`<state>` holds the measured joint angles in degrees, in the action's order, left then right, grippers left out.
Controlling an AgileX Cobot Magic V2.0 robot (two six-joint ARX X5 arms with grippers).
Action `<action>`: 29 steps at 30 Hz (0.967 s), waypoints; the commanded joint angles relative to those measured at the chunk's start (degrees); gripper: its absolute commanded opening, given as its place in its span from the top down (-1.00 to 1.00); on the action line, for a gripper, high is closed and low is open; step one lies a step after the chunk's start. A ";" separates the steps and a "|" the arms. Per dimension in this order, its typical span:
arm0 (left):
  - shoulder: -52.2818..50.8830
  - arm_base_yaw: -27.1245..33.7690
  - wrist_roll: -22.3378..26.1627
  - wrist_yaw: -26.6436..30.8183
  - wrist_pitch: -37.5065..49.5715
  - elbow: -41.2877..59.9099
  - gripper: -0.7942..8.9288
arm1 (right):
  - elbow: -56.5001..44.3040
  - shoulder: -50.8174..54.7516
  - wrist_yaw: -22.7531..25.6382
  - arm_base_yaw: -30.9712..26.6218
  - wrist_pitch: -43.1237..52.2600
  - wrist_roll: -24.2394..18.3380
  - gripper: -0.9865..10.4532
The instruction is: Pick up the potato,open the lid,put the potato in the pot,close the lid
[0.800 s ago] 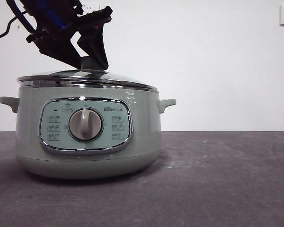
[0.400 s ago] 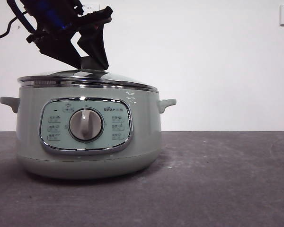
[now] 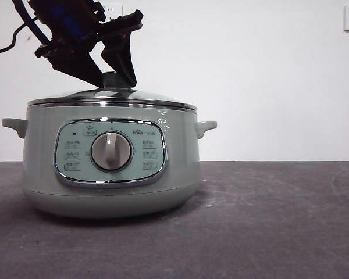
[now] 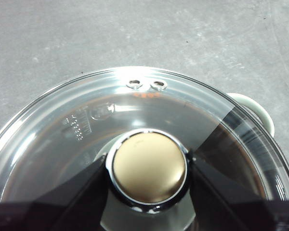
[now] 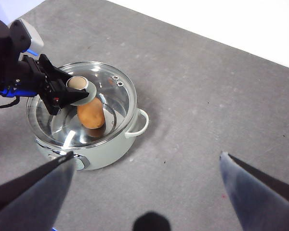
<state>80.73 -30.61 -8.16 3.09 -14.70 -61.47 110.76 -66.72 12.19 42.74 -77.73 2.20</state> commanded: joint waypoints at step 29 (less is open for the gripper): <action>-20.83 -1.77 -0.85 -8.72 -5.60 0.22 0.14 | -5.38 2.34 -0.02 0.07 0.26 0.94 0.51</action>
<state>60.69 -32.05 -8.64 -4.91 -20.18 -61.47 106.69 -64.51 12.19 42.74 -77.65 2.44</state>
